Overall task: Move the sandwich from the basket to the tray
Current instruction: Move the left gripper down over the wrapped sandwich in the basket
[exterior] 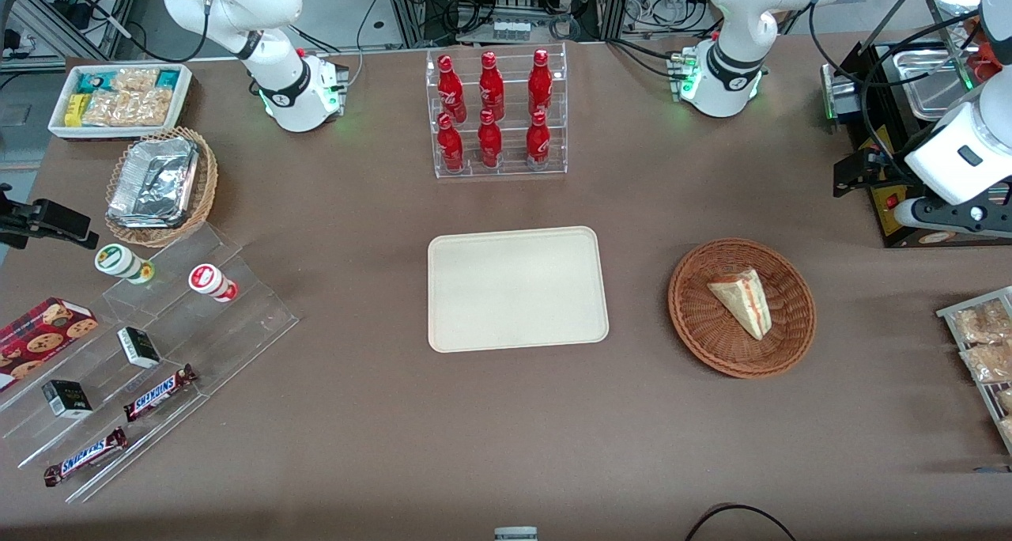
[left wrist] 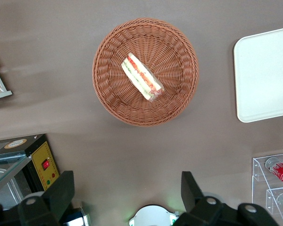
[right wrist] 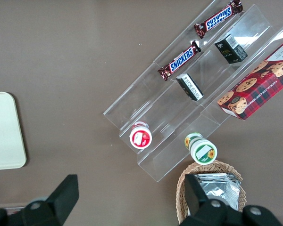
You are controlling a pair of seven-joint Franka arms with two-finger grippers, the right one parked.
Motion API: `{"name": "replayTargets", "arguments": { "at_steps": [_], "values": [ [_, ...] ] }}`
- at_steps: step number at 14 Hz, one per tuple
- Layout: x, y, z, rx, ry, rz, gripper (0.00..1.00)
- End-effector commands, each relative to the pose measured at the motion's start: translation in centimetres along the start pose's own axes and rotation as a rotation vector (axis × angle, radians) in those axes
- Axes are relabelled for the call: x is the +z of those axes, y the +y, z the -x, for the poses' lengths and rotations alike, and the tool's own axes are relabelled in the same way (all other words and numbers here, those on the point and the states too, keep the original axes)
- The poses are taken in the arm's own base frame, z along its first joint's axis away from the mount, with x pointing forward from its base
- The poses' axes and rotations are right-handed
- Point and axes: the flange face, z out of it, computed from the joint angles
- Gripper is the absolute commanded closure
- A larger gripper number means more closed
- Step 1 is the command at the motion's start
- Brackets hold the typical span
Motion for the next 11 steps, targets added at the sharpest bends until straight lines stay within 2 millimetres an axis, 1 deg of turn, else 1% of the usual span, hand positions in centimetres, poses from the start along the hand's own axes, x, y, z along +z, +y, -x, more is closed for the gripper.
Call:
{"name": "replayTargets", "arguments": {
  "at_steps": [1,2,3,4,6,10,11],
  "values": [
    [0.1,0.3,0.0,0.007,-0.005,-0.003,0.0],
    [0.2,0.1,-0.1,0.01,-0.006,0.001,0.0],
    [1.5,-0.1,-0.7,0.015,-0.035,0.006,0.0],
    [3.4,-0.1,-1.0,0.017,-0.067,0.01,0.0],
    [7.4,-0.3,-1.8,0.012,-0.055,0.01,0.0],
    [12.6,-0.3,-3.1,0.005,0.006,0.003,0.0],
    [14.3,-0.3,-3.5,0.002,0.027,0.001,0.0]
  ]
}}
